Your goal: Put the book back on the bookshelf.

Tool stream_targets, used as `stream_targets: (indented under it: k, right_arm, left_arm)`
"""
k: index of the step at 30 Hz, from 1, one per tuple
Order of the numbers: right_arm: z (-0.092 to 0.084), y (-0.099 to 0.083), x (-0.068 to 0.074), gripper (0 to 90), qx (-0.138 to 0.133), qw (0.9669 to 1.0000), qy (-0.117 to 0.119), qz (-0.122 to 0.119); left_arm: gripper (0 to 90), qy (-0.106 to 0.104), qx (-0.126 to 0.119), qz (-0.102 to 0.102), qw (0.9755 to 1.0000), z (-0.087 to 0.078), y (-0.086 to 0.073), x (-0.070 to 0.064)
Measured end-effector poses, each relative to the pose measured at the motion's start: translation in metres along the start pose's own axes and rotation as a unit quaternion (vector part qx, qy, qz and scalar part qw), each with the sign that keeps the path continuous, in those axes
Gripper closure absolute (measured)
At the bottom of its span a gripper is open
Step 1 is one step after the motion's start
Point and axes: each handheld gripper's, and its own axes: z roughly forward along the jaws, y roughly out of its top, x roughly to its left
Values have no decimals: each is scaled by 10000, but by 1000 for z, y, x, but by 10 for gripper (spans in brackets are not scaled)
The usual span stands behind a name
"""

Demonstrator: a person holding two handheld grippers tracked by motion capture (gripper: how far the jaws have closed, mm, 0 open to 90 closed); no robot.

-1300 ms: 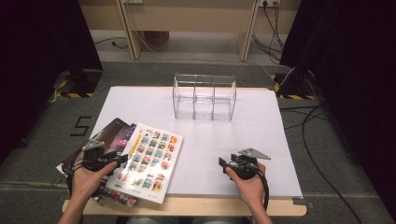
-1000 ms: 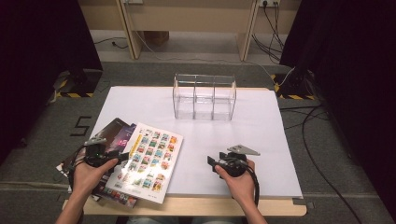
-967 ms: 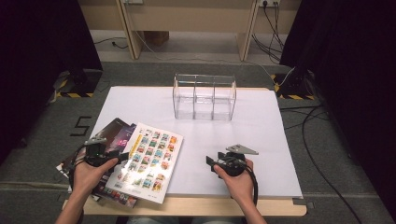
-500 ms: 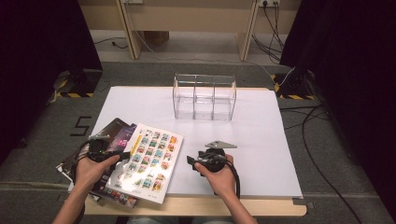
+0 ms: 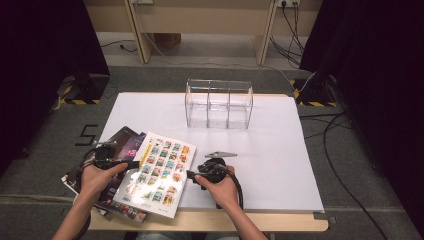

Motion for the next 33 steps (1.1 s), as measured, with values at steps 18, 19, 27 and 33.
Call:
stream_targets:
  k: [18, 19, 27, 33]
  right_arm:
    - [24, -4, 7, 428, 315, 9988, 332, 184]
    - [24, -4, 8, 425, 321, 9987, 344, 192]
    - [24, -3, 7, 418, 322, 9985, 330, 295]
    - [23, -3, 5, 414, 291, 9982, 331, 403]
  left_arm:
    - [571, 169, 78, -221, 9996, 3, -3, -1]
    - [585, 144, 59, -261, 9995, 2, -3, 0]
    - [629, -115, -14, -594, 9982, -2, -6, 1]
    - [653, -577, -123, -971, 9935, -7, -11, 5]
